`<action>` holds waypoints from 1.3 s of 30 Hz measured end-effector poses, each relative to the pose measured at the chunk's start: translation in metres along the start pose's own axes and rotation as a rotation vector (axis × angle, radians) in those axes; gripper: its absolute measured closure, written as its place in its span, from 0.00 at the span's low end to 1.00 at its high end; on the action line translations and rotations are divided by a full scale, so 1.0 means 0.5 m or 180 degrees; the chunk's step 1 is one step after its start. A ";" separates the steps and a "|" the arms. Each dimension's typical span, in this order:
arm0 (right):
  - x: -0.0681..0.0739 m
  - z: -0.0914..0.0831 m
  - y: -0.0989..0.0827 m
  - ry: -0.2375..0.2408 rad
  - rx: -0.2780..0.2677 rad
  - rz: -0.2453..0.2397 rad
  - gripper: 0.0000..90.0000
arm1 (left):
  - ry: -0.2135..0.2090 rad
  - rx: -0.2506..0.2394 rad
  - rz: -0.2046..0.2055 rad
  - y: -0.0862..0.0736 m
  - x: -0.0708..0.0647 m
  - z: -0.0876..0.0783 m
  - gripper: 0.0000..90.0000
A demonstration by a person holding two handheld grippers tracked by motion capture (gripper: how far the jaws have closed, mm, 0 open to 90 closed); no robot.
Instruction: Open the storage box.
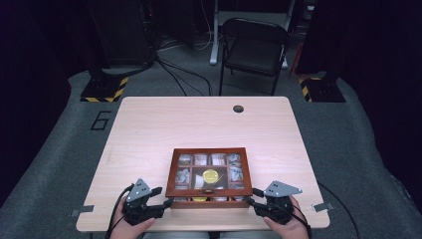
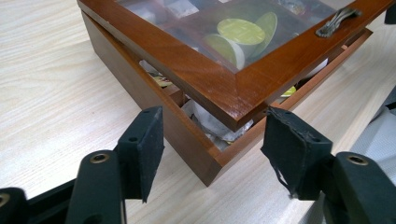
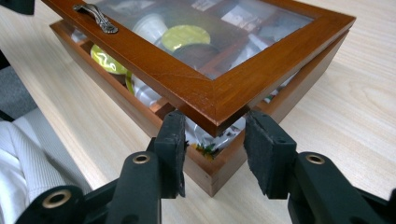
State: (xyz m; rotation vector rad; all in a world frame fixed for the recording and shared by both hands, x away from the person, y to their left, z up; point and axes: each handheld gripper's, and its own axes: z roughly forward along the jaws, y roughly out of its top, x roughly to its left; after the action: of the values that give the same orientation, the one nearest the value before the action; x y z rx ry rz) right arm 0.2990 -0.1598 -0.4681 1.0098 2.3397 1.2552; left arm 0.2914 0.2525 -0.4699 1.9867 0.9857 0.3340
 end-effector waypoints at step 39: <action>-0.023 -0.027 0.075 -0.0051 -0.0328 0.0042 0.56 | 0.0160 -0.0339 0.0165 0.092 -0.002 -0.003 0.46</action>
State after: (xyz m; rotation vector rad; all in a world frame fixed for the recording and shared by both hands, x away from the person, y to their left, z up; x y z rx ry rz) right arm 0.3162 -0.1620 -0.4306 0.9998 2.2349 1.3525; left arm 0.3135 0.2386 -0.4323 1.9177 0.9296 0.4580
